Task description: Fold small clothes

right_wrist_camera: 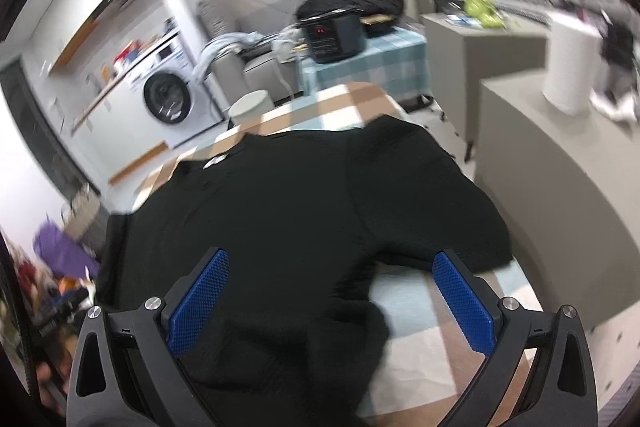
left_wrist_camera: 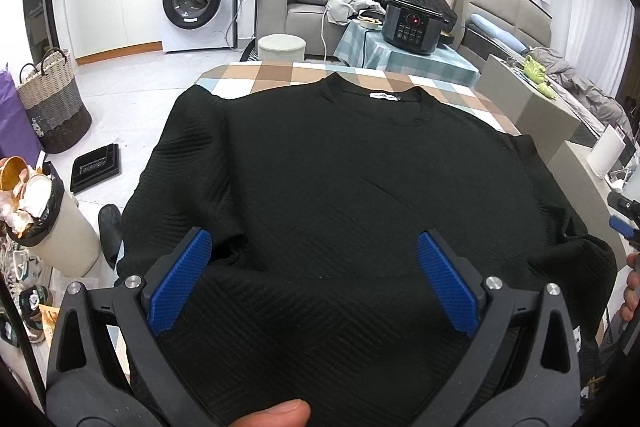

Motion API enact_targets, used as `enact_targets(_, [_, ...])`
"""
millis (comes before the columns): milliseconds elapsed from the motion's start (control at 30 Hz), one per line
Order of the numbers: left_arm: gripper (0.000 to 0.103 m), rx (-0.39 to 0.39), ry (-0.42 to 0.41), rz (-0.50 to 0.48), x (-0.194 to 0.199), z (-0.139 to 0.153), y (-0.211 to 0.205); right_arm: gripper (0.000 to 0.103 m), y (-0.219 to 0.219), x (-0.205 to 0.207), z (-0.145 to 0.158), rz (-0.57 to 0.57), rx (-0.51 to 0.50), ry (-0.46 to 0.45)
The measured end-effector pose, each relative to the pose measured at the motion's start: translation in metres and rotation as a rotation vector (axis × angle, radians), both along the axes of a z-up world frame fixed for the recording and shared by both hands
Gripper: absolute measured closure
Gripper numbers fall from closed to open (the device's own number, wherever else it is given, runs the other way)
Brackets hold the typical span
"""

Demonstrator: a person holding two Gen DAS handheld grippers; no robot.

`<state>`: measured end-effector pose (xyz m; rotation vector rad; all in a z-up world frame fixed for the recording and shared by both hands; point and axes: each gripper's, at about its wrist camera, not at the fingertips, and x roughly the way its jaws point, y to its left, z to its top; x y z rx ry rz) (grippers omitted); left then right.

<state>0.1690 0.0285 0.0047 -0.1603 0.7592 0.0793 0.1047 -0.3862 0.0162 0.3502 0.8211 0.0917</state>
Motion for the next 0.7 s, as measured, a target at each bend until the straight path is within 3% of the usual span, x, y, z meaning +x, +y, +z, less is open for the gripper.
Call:
enact_targets(200, [0.001, 0.014, 0.004, 0.016, 0.006, -0.004, 0.003, 0.004, -0.07, 0.007, -0.033, -0.158, 0.2, 0.094])
enact_targets(267, [0.001, 0.02, 0.007, 0.015, 0.006, -0.004, 0.003, 0.016, -0.091, 0.01, -0.049, -0.216, 0.294, 0.135])
enact_targets(467, [0.001, 0.015, 0.015, 0.014, 0.008, -0.006, 0.001, 0.024, -0.127, 0.012, -0.078, -0.299, 0.464, 0.19])
enact_targets(567, [0.001, 0.018, 0.015, 0.008, 0.009, -0.007, -0.002, 0.027, -0.129, 0.013, -0.082, -0.303, 0.495, 0.199])
enact_targets(700, [0.001, 0.025, 0.014, 0.001, 0.01, -0.007, -0.005, 0.031, -0.126, 0.022, -0.084, -0.315, 0.451, 0.194])
